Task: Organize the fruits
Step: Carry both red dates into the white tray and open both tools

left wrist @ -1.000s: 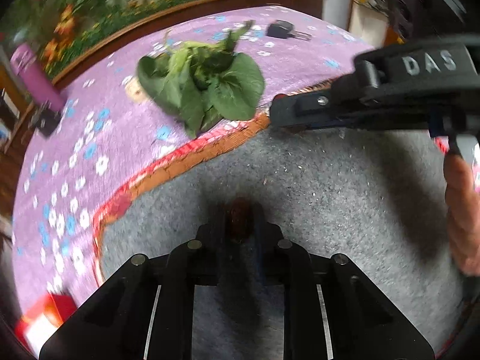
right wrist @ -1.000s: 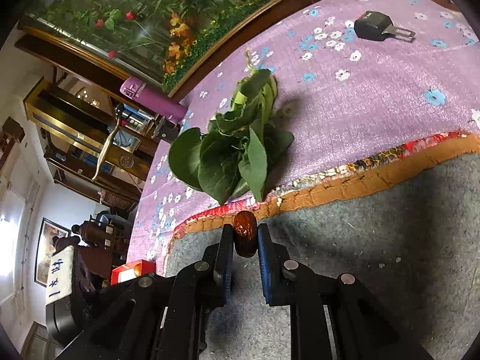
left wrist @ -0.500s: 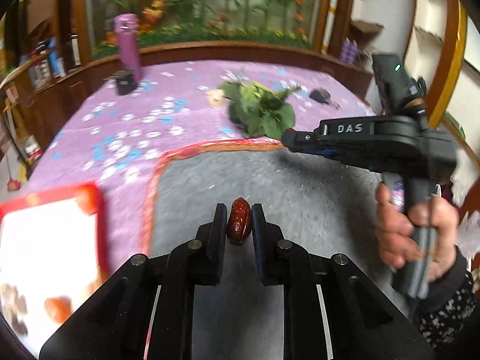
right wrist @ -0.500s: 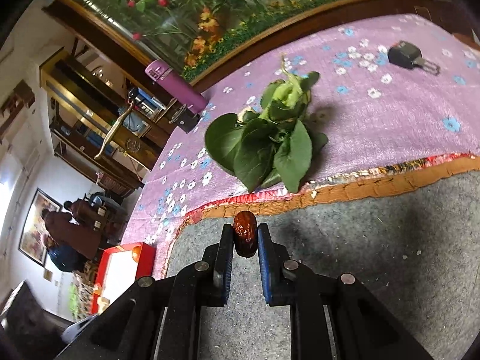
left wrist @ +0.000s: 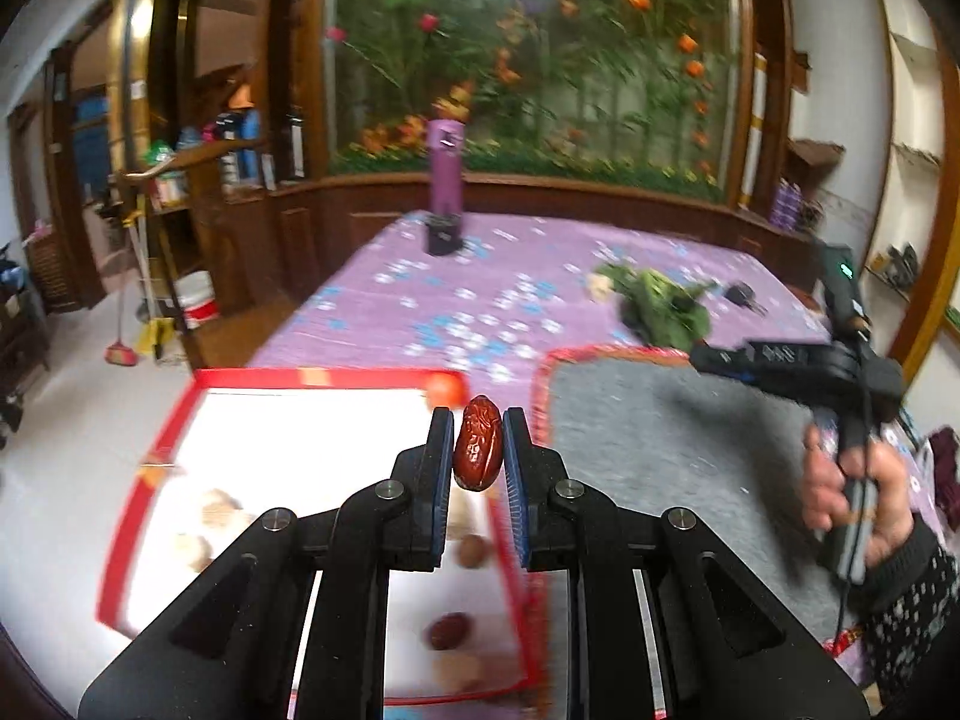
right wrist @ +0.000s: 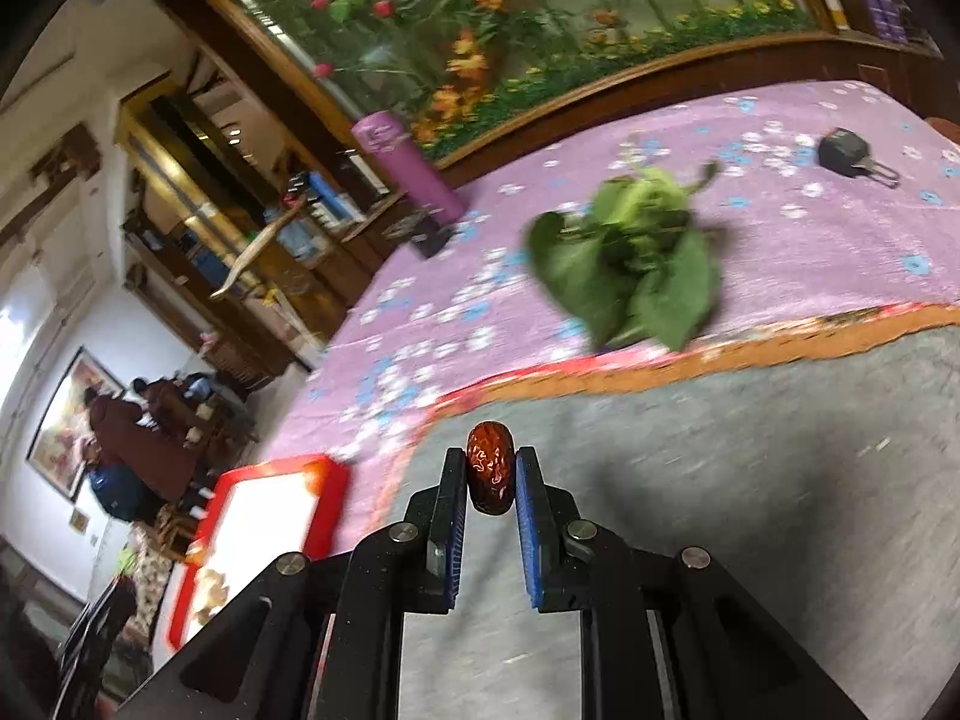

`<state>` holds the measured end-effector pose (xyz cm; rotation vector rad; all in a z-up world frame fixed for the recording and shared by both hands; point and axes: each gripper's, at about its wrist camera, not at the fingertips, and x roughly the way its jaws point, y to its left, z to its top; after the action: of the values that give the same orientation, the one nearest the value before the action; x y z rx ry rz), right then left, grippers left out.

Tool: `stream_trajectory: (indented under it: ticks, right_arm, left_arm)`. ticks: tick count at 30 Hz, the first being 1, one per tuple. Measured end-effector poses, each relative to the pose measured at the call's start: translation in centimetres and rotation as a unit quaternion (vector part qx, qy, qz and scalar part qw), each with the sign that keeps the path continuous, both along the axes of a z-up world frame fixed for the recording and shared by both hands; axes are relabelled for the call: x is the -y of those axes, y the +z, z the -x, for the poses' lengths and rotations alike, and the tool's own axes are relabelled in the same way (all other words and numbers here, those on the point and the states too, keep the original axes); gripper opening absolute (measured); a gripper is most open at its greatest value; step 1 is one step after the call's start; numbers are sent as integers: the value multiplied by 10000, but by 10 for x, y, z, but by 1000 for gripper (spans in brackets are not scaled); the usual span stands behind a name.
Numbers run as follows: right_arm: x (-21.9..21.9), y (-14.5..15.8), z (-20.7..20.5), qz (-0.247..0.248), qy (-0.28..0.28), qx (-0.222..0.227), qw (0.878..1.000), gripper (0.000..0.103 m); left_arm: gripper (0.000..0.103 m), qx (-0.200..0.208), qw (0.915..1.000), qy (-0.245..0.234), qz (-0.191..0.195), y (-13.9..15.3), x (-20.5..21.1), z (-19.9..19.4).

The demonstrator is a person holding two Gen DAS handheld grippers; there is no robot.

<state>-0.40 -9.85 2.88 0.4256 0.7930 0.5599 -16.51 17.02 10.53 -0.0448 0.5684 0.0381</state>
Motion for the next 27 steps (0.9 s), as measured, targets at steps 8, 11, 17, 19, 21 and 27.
stream_trajectory:
  ticks: [8, 11, 17, 19, 21, 27]
  right_arm:
    - [-61, 23, 45, -119, 751, 319, 9966, 15]
    - [-76, 32, 60, -170, 962, 458, 9942, 15]
    - [-115, 29, 83, -137, 1509, 460, 9874, 15]
    - [-130, 22, 87, -56, 1666, 418, 9851, 15]
    - [-141, 16, 90, -13, 1798, 353, 9831, 15]
    - [-167, -6, 101, 170, 2127, 234, 9767, 15]
  left_arm:
    - [16, 42, 9974, 721, 74, -5, -50, 13]
    - [16, 21, 9952, 977, 84, -9, -67, 18]
    - [16, -97, 9931, 1164, 44, -21, -81, 21]
    - [16, -159, 9934, 1134, 23, -26, -78, 20]
    - [16, -224, 9935, 1114, -16, -32, -76, 18]
    - [16, -385, 9935, 1069, 7, -44, -73, 18]
